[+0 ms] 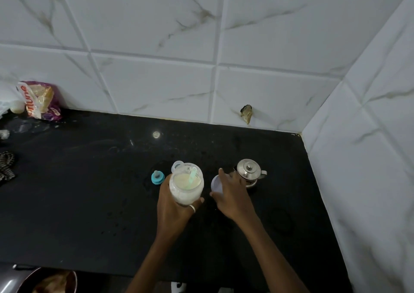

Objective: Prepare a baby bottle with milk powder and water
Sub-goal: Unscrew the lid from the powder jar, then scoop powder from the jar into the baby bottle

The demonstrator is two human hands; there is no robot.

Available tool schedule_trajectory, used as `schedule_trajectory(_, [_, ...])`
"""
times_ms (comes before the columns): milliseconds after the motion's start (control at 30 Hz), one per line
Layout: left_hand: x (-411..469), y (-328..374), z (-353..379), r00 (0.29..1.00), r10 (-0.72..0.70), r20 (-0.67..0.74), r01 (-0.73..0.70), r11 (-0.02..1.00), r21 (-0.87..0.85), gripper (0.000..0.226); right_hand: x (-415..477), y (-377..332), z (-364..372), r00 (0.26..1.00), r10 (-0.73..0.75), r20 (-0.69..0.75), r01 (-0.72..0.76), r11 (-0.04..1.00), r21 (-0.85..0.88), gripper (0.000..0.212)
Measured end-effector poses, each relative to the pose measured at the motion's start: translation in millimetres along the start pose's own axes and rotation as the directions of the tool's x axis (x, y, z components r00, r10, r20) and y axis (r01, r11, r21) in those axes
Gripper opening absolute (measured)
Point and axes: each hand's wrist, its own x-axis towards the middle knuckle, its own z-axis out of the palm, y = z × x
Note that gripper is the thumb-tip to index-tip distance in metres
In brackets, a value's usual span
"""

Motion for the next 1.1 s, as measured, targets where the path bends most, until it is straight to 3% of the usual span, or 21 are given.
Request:
schedule_trajectory(200, [-5,-9,-6,1.0,-0.021,-0.017,0.021,0.999,0.024,0.088,12,10,35,0.988,0.083,0.133,-0.071,0.993,-0.094,0.081])
schedule_trajectory(433, [-4,-17,-6,0.999,-0.033,0.004,0.032,0.999,0.039,0.089,20,28,58,0.984,0.098,0.146,-0.076,0.985,-0.153,0.078])
schedule_trajectory(667, [3,-19,2,1.0,-0.009,0.012,0.009,1.0,0.006,0.088,19,25,47,0.992,0.074,0.1,-0.064,0.993,-0.096,0.08])
schedule_trajectory(767, [5,-10,4,0.999,0.035,0.029,-0.036,0.999,0.011,0.08,17,13,16,0.998,0.019,-0.055,-0.008,0.983,0.184,0.051])
schedule_trajectory(867, [13,4,9,0.997,0.076,0.033,-0.076,0.997,-0.007,0.075,13,-10,-29,0.957,-0.082,-0.28,0.181,0.919,0.351,0.022])
schedule_trajectory(967, [16,6,10,0.995,0.084,0.051,-0.084,0.996,-0.006,0.073,2,-38,-76,0.89,-0.277,-0.363,0.389,0.876,0.285,0.014])
schedule_trajectory(1033, [13,5,8,0.993,0.069,0.095,-0.078,0.992,0.095,0.075,-2,-52,-95,0.865,-0.415,-0.282,0.471,0.865,0.173,0.014])
schedule_trajectory(1100, [27,12,17,0.987,-0.1,0.122,0.073,0.975,0.209,0.083,-3,-59,-101,0.877,-0.461,-0.136,0.467,0.884,0.007,0.02])
